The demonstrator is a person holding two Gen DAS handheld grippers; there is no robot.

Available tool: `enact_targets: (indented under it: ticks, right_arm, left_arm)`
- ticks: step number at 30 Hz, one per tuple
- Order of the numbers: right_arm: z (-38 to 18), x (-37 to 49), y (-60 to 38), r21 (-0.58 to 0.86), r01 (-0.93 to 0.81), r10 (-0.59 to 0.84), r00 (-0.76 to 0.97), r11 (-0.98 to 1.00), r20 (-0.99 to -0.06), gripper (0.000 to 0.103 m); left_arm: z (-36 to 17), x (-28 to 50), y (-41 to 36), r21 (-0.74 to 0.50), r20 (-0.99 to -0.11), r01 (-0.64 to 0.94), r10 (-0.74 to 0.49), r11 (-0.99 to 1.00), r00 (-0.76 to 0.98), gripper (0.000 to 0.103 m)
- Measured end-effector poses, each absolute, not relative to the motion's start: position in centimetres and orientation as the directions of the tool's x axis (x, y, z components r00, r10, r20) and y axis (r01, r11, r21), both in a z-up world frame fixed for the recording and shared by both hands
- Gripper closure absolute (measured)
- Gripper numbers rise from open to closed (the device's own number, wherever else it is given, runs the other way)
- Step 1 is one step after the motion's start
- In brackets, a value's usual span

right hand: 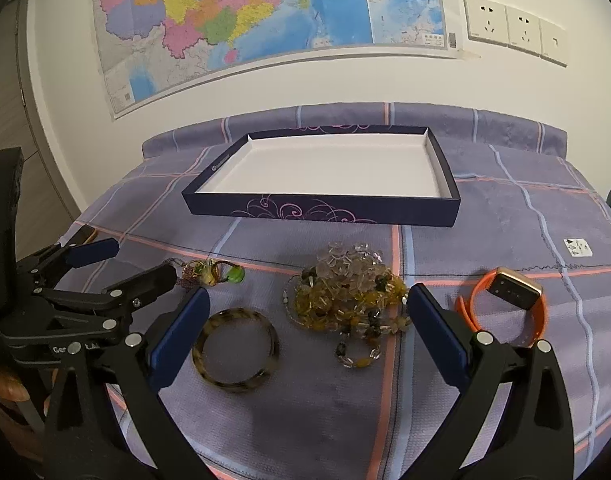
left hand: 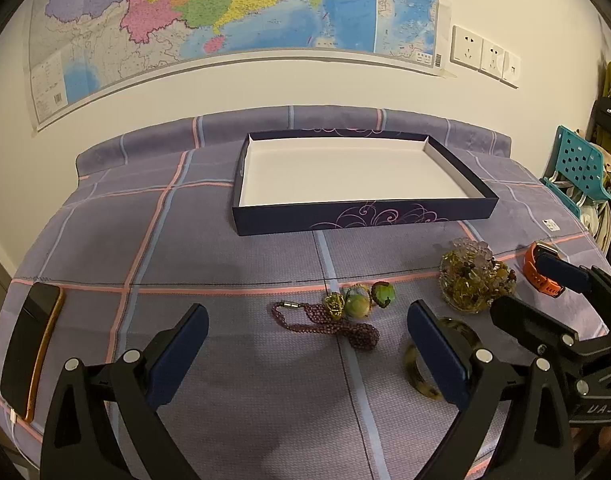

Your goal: Organize jewelry

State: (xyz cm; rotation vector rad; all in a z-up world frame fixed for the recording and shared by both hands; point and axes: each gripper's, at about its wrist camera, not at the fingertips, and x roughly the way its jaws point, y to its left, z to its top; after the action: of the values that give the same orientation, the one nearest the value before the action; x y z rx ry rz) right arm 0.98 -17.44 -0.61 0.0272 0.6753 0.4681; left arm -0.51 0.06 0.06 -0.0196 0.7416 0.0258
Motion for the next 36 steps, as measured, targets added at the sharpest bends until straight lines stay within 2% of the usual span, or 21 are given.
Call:
enact_targets:
  ticks: [36]
  right_arm:
    - [-0.41,0.94,-17.74,0.18,-0.412,0.434,0.688,0.893,-0.582,0.006]
  left_arm:
    - [-0.19,-0.3,-0.18,-0.007,-0.675,-0.028,0.016,1.0,0.738,0.007]
